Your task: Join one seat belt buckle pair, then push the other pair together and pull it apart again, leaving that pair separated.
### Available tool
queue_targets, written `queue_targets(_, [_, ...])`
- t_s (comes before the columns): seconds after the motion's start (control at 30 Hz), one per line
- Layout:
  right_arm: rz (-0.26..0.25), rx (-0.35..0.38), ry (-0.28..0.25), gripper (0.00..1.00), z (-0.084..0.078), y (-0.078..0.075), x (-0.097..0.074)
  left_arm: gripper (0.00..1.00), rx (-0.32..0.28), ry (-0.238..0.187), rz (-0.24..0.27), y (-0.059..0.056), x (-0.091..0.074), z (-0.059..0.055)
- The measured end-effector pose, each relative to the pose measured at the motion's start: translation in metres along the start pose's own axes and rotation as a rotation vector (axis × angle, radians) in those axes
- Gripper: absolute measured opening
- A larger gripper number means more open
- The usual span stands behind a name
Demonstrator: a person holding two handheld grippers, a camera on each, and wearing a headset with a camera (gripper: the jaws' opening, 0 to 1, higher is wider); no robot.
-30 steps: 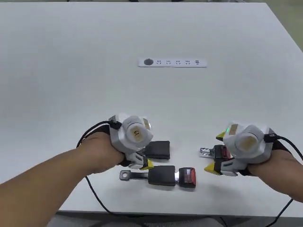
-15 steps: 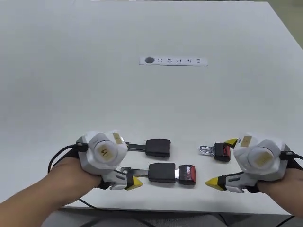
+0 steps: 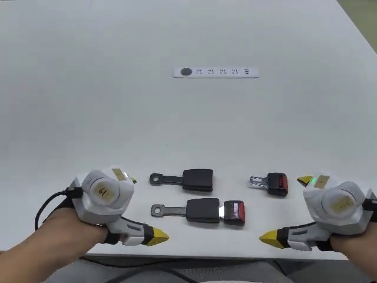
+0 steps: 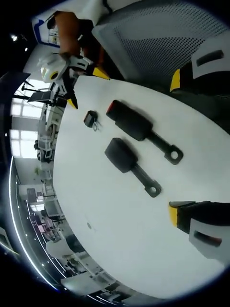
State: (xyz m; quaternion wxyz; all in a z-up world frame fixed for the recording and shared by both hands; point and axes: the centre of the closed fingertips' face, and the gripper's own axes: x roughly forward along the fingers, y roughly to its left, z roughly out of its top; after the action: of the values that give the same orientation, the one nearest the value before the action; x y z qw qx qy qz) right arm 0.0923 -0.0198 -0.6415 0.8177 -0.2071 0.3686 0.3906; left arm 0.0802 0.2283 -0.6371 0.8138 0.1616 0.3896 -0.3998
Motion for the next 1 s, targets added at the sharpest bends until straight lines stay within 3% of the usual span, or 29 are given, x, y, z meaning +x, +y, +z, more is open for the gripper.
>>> queue_targets(0.37, [-0.022,0.074,-0.043,1.00,0.006,-0.001,0.000,1.00,-0.031,-0.032,0.012,-0.002,0.002,0.001])
queue_targets(0.53, [-0.013,0.100,-0.028,1.00,-0.002,0.006,0.006,1.00,-0.044,-0.035,0.018,-0.001,0.002,0.001])
queue_targets(0.6, [-0.011,0.103,-0.029,1.00,0.003,0.012,0.001,1.00,-0.043,-0.037,0.024,0.000,0.002,0.001])
queue_targets(0.73, [-0.009,0.132,-0.043,1.00,0.005,0.014,0.005,1.00,-0.042,-0.049,0.024,-0.002,0.003,0.003])
queue_targets(1.0, [0.007,0.122,-0.034,1.00,0.006,0.020,0.012,1.00,-0.031,-0.040,0.015,-0.009,0.005,0.002])
